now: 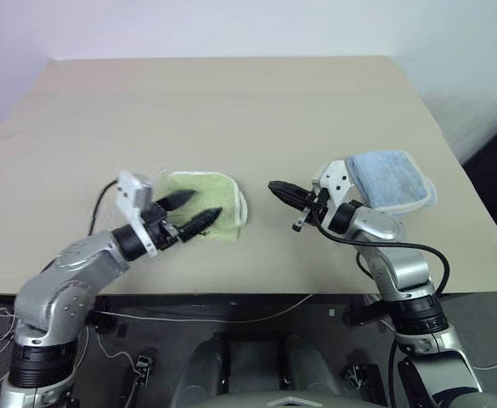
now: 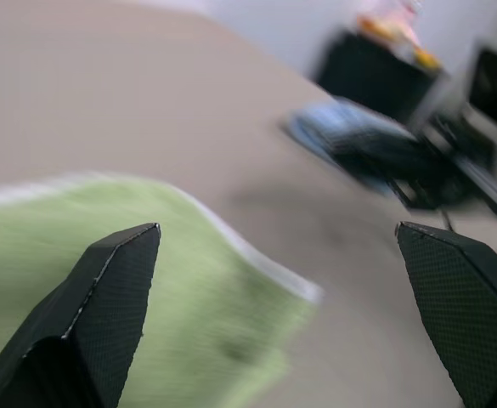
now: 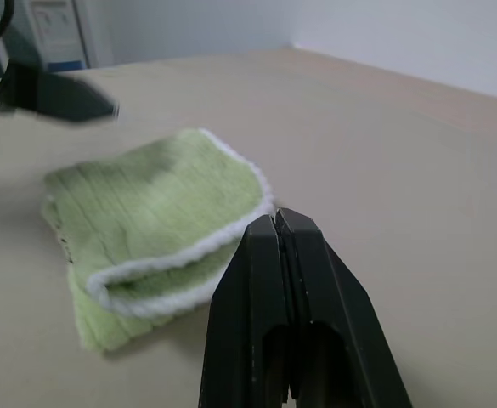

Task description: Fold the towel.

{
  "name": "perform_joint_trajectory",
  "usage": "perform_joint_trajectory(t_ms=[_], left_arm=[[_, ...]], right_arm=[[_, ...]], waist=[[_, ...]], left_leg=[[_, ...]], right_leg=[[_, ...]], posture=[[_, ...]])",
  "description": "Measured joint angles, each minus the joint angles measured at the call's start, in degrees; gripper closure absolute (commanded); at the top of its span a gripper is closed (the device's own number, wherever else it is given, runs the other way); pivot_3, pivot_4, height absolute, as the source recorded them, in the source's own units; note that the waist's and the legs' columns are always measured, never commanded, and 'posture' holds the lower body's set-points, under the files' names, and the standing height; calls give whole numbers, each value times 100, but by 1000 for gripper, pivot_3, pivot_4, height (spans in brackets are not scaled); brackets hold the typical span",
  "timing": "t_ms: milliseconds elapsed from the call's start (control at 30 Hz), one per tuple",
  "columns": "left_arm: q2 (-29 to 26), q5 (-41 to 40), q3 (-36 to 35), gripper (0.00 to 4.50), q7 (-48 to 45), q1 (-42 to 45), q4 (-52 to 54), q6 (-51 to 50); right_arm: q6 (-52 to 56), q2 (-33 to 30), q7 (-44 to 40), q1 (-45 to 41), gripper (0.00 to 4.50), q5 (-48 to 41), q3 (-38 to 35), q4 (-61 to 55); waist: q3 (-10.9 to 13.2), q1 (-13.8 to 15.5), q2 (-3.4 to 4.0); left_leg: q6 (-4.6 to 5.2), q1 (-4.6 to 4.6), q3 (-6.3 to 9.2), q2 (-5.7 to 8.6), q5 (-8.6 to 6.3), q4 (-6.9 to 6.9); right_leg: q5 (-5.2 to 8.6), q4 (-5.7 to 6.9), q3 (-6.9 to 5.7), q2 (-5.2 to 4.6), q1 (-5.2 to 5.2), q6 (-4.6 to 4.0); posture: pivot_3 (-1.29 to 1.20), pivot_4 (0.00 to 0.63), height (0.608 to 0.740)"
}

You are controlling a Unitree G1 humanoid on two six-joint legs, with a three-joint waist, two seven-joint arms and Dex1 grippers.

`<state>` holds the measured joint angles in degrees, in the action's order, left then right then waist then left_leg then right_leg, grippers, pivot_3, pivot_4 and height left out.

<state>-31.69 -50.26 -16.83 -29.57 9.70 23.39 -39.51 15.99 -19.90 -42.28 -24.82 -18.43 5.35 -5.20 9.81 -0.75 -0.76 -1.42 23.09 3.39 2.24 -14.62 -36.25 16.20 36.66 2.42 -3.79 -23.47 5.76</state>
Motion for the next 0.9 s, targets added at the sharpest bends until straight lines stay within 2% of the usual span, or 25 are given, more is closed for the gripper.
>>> perform_joint_trajectory(t_ms=[100,167,333,500,633,767,900], left_arm=[[-202,447,-156,1056,143,309,-499,236],[-363,945,79,1746,81,505,-813,470],[-330,1699,850,3429,-295,789,-1282,877],[-324,2480,1586,3429,-624,916,-1774,1240],[-415,3257,2136,3429,-757,757,-2122,1600],[-440,3635,2224,3429,-762,607,-2120,1910],[-125,3270,1763,3429,-748,387,-2017,1762]], right_arm=[[60,189,-47,-413,4500,-23,58,159],[105,384,-89,-733,4500,-26,160,374],[166,820,-137,-1233,4500,49,491,1025],[232,1175,-82,-1531,4500,477,932,1862],[343,1321,-85,-1416,4500,825,1257,2629],[140,1326,-94,-1240,4500,1123,1478,2771],[-16,1312,-98,-1063,4500,1127,1378,2566]], waist=[[0,-3,0],[0,-8,0],[0,-9,0],[-1,-27,0],[-2,-35,-2],[-25,-45,9],[-26,-47,10]], left_leg=[[-2,-2,0,2,2,-1],[-2,-2,-2,3,2,1],[-10,4,-2,5,6,1],[-13,7,-7,5,8,2],[-14,31,-11,6,10,-1],[-12,19,-17,4,8,1],[-11,21,-16,2,8,0]], right_leg=[[0,4,-7,10,0,0],[0,4,-7,12,-1,0],[0,6,-7,9,-8,-1],[0,28,-2,10,-25,-1],[0,41,4,9,-58,-2],[0,45,10,9,-52,-1],[0,48,10,7,-54,-1]], posture=[[0,150,740],[0,150,740],[0,150,740],[0,150,740],[0,150,740],[0,150,740],[0,150,740]])
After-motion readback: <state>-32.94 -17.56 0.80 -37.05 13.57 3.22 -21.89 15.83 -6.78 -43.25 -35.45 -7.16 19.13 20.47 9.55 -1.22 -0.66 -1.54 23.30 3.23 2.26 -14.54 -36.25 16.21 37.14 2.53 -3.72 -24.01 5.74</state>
